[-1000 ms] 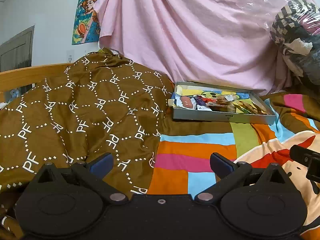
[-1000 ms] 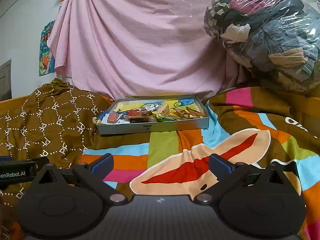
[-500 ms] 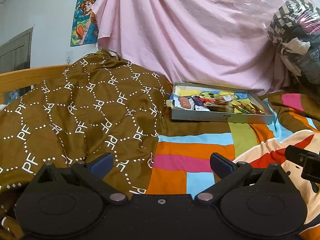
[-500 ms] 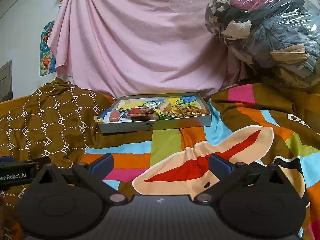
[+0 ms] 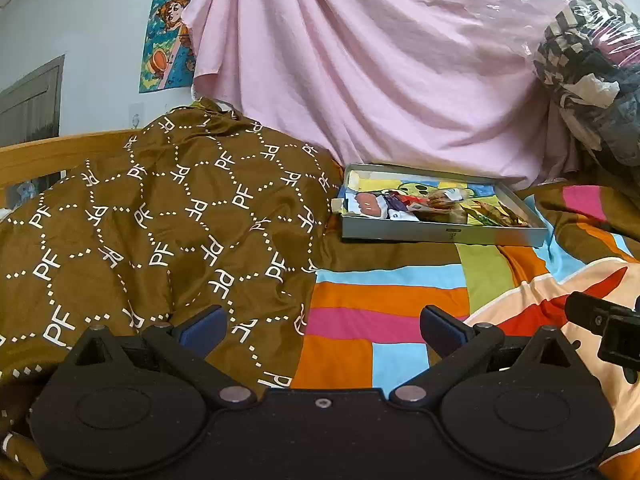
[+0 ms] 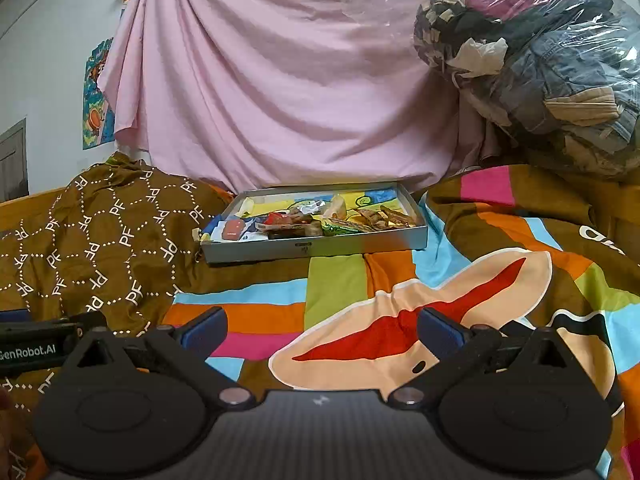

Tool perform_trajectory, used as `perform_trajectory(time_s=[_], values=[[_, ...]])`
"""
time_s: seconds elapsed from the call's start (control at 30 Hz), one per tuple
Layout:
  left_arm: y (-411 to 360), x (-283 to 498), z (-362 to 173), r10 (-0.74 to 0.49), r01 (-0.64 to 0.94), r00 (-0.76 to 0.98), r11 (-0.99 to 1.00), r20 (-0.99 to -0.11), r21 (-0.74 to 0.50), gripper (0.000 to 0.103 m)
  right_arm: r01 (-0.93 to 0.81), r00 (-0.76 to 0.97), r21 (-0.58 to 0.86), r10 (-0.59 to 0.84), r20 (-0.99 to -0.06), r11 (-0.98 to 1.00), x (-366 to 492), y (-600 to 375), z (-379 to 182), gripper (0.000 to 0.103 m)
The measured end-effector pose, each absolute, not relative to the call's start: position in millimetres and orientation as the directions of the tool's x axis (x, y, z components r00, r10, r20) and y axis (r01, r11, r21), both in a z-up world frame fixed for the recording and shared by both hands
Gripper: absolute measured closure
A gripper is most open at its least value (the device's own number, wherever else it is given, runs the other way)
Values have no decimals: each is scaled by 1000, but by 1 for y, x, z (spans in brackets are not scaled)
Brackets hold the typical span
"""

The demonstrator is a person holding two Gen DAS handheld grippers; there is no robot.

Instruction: Organize snacks

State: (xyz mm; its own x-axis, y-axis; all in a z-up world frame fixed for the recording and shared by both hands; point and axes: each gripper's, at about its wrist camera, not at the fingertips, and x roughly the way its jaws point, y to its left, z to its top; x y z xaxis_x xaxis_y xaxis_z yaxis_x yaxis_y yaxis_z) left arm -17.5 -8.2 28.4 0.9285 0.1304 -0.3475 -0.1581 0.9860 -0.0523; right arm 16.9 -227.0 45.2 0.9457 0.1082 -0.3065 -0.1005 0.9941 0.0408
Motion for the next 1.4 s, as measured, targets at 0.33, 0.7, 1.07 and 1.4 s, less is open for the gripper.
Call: perform_trajectory(time_s=[0.33,0.7,1.07,1.4], values=[[-6,-16,28,127,-161,925,985,-358,-67,1,-106,943,41,114,-313,993,17,-226,44,0],[-6,-16,28,128,-163,924,984,-360,-69,1,-106,943,41,114,-314,993,17,-226,44,0],[-5,-16,27,127,-164,923,984,-364,-74,1,-109,941,42,117,-317,993,16,-224,42,0],[-4,-16,25,131,-173,920,981,-370,-82,1,-113,940,42,120,-320,993,16,-223,41,0]])
